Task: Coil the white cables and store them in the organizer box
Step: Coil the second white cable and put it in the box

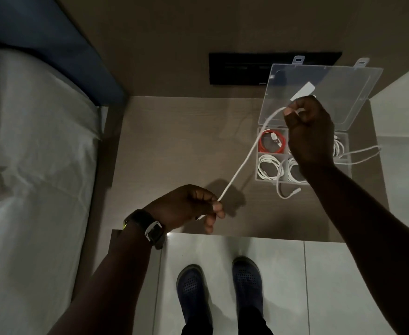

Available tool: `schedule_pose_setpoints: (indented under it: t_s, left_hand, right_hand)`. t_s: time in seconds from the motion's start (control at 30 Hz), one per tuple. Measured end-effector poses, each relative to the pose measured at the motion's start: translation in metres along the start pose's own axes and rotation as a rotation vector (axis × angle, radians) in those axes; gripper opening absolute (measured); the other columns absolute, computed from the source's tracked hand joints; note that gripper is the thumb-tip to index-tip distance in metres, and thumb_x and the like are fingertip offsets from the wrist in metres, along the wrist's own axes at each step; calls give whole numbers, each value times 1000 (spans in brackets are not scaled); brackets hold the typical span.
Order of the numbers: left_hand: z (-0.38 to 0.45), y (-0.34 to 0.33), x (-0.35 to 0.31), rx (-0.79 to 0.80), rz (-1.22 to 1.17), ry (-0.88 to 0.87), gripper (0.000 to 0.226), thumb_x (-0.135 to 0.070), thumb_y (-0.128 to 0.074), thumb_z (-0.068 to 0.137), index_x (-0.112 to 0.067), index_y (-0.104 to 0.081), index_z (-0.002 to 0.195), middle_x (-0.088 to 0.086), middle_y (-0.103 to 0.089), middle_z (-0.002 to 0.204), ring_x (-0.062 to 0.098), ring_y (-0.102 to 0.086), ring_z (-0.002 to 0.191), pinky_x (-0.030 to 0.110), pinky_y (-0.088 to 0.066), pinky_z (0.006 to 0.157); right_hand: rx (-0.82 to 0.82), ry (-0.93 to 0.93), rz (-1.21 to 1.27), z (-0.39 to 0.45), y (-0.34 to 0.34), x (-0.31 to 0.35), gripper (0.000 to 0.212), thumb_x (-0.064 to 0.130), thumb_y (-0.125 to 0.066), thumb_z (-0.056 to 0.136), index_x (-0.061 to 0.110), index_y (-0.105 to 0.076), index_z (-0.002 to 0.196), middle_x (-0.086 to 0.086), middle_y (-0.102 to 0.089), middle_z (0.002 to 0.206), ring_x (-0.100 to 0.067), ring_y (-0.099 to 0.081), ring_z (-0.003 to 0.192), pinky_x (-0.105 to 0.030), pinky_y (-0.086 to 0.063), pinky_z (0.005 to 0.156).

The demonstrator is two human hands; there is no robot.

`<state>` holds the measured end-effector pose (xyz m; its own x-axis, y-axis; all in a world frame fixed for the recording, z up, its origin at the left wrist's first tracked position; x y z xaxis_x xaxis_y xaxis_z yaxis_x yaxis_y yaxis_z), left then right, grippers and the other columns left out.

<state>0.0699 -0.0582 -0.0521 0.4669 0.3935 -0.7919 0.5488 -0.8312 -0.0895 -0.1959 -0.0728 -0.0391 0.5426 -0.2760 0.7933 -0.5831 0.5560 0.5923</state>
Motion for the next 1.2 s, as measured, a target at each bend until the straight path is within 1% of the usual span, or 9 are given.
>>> schedule_pose_setpoints:
  t_s: [0.2, 0.3, 0.5, 0.6, 0.73, 0.83, 0.97, 1.1, 1.2]
  left_hand:
    - [-17, -13, -42, 353, -1056, -365, 11, -14, -55, 91, -5, -62, 89, -5, -40, 55, 6, -36, 42, 28, -51, 65]
    - [-12, 8, -58, 295, -1422, -586, 24, -11, -35, 94, -6, -58, 99, 3, -64, 69, 11, -60, 58, 32, -55, 85]
    - [6, 57, -49, -427, -1114, -619, 25, -5, -37, 99, -7, -60, 108, 5, -75, 99, 20, -69, 106, 36, -50, 101]
    - [11, 50, -39, -555, -684, -542, 20, -2, -41, 97, 2, -54, 111, 16, -66, 102, 28, -64, 104, 40, -48, 103]
    - [16, -1, -33, -388, -119, -377, 22, -2, -41, 99, 15, -55, 99, 19, -63, 83, 30, -63, 71, 41, -51, 75]
    - [14, -26, -35, -236, -415, -313, 29, -12, -36, 102, 6, -59, 98, 9, -54, 62, 16, -49, 41, 41, -36, 59]
    - [6, -44, -59, 77, -984, -374, 21, -12, -42, 92, -2, -59, 97, -1, -45, 58, 6, -40, 36, 26, -45, 56]
    - [8, -31, -63, 6, -1330, -395, 35, -11, -22, 99, -9, -56, 91, -3, -46, 64, 9, -48, 48, 23, -50, 69]
    - [10, -27, -59, -118, -1427, -373, 30, -9, -30, 96, -9, -59, 89, -2, -47, 70, 10, -47, 56, 27, -52, 75]
  right_hand:
    - [197, 8, -219, -13, -9, -29, 7, 26, -57, 91, 23, -63, 93, 4, -69, 85, -24, -65, 81, -27, -38, 66]
    - [435, 87, -326, -59, -26, -28, 11, 30, -58, 92, 32, -63, 102, -2, -74, 91, -29, -68, 82, -33, -50, 69]
    - [891, 385, -152, -123, -22, 26, 20, 37, -52, 95, 22, -58, 85, 7, -55, 65, -12, -57, 63, -34, -45, 59]
    - [947, 502, -53, -116, 1, 61, 23, 36, -49, 98, 22, -59, 83, 7, -56, 70, -10, -55, 65, -34, -45, 60]
    - [634, 670, -192, -63, 16, 88, 28, 34, -45, 98, 17, -64, 88, 1, -63, 80, -15, -58, 70, -33, -46, 61]
    - [480, 588, -147, -27, 14, 84, 25, 33, -52, 98, 15, -67, 90, 0, -66, 84, -14, -59, 75, -32, -46, 66]
    - [464, 396, 30, -32, -2, 64, 27, 36, -56, 97, 15, -68, 86, 0, -65, 76, -14, -60, 71, -36, -47, 67]
    - [537, 301, 34, -69, -17, 52, 20, 31, -53, 96, 18, -64, 84, 4, -57, 63, -8, -53, 60, -32, -43, 57]
    - [585, 312, -75, -89, -19, 47, 8, 24, -54, 95, 27, -62, 94, 15, -49, 60, -1, -49, 56, -24, -34, 53]
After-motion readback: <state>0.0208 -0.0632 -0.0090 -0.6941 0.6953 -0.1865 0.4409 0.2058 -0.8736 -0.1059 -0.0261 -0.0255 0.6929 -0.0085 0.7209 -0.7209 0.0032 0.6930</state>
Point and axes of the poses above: each hand's wrist, its own z-axis towards the middle knuckle, its own y-axis out of the back of the hand, x = y × z, the point moved 4 cm from there along z, towards the middle knuckle
